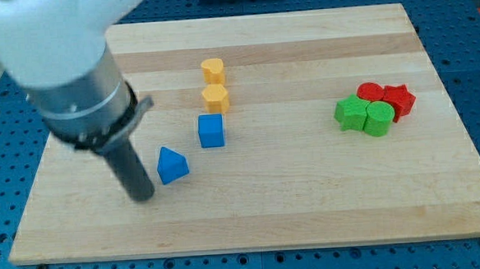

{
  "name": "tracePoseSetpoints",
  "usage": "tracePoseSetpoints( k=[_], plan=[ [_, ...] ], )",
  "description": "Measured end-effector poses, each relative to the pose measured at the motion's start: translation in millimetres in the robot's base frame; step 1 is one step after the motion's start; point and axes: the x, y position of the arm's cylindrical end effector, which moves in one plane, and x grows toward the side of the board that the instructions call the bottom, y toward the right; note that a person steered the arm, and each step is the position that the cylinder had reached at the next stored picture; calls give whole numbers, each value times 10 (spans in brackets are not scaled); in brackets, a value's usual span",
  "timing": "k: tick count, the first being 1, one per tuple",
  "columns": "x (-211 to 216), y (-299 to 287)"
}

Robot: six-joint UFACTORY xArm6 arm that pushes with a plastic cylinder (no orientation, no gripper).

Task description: Push the triangle slightly to right

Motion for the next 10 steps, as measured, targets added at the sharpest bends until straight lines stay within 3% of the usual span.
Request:
tracePoseSetpoints(
  k=[1,6,10],
  plan=[
    [-275,65],
    [-263,541],
    [-88,373]
  ],
)
